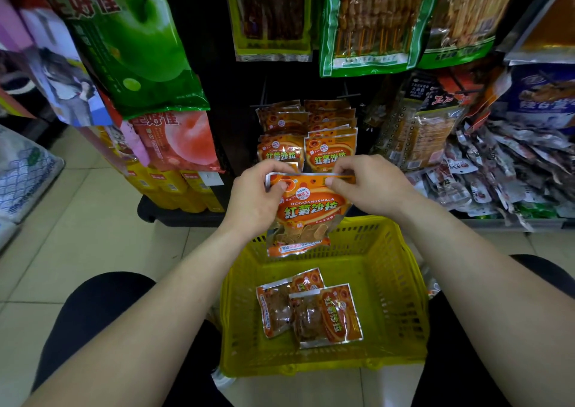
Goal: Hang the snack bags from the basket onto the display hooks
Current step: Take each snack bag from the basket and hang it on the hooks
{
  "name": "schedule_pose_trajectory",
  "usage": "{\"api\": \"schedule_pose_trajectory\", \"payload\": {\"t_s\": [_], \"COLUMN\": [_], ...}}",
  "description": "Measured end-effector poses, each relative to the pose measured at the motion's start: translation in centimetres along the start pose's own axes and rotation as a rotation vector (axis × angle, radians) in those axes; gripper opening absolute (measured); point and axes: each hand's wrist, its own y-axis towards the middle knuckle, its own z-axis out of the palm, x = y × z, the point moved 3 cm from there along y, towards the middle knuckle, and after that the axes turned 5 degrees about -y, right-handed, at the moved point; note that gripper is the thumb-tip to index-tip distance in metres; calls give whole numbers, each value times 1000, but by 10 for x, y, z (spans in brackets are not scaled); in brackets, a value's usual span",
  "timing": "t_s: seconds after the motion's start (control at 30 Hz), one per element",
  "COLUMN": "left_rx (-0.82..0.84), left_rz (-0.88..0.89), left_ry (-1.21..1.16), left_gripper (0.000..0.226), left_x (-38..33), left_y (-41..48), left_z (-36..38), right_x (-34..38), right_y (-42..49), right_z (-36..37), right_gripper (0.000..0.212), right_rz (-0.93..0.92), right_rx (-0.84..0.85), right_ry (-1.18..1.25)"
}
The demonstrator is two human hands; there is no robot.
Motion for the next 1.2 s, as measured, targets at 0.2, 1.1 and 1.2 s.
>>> {"api": "schedule_pose_trajectory", "payload": {"t_s": [0.2,1.1,1.2], "left_rx": [59,326,380], "left_rz": [90,-208,-231], "left_ry": [90,279,296], "left_gripper": [28,34,36], "left_x": [3,121,146], "left_y": [-7,84,102], "left_z": [17,107,139], "right_x": [21,-111,-129], "right_y": [-8,104,125], "right_z": [26,58,91], "right_gripper": [10,24,28], "right_rz": [-101,136,143], "right_rx": [88,30,76], "right_ry": [-85,-445,-430]}}
